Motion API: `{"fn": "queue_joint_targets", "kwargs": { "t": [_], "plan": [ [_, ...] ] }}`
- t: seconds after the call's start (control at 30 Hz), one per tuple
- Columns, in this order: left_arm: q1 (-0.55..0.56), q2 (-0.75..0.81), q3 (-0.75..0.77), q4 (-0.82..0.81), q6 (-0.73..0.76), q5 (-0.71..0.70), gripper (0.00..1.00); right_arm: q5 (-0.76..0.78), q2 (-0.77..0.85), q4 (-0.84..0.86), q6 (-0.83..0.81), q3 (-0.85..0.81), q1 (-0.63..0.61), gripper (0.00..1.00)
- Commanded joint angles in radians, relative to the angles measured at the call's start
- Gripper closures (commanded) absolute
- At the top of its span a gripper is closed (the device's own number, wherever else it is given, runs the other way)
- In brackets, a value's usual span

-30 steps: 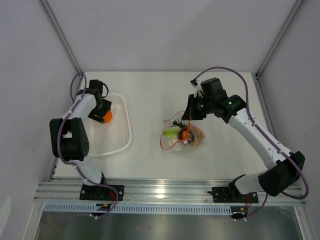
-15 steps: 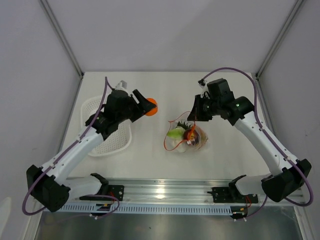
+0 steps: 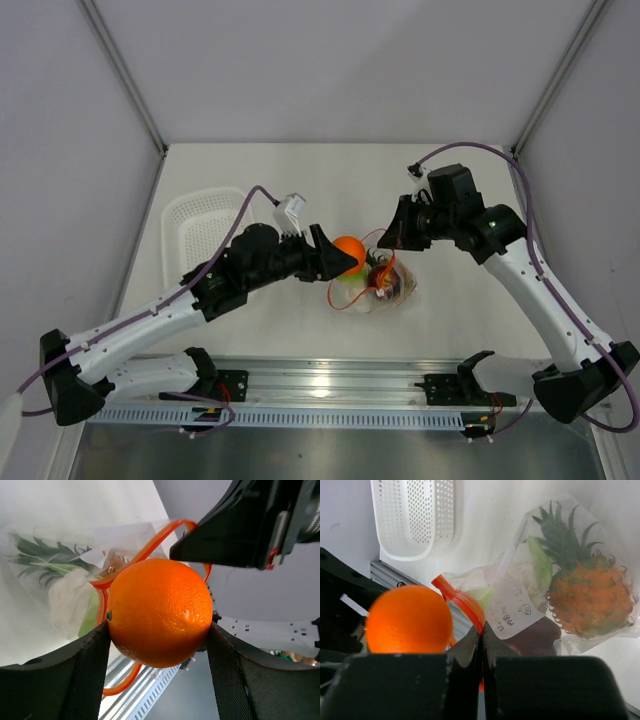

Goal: Place the food in the zip-top bag and seal the zipper
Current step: Place the fake fruit in the zipper food storage bag.

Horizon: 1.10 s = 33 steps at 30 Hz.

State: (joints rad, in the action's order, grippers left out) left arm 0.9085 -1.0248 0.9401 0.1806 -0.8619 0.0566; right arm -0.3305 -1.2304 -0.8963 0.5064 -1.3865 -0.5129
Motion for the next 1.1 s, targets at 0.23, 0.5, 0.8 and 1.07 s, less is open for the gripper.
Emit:
{"fn": "queue_joint_targets", "kwargs": {
  "t": [0.23, 0.5, 0.8, 1.07],
  "plan": [
    [0.141, -0.038, -0.009, -0.01, 0.02, -0.164, 0.99, -0.093, 0.097, 0.077, 0.083, 0.061, 0.001, 1.0],
    [0.164, -0.164, 0.101, 0.126, 0.008, -0.233, 0.7, -0.123, 0.109, 0.091, 0.093, 0.075, -0.001, 1.0],
    [0.182, -0.179, 0.161, 0.189, 0.017, -0.305, 0.01, -0.127, 0.109, 0.092, 0.087, 0.09, 0.001, 1.0],
    [0.198, -0.064, 0.147, 0.255, 0.055, -0.356, 0.01, -0.133, 0.103, 0.105, 0.092, 0.092, 0.001, 1.0]
  ]
}}
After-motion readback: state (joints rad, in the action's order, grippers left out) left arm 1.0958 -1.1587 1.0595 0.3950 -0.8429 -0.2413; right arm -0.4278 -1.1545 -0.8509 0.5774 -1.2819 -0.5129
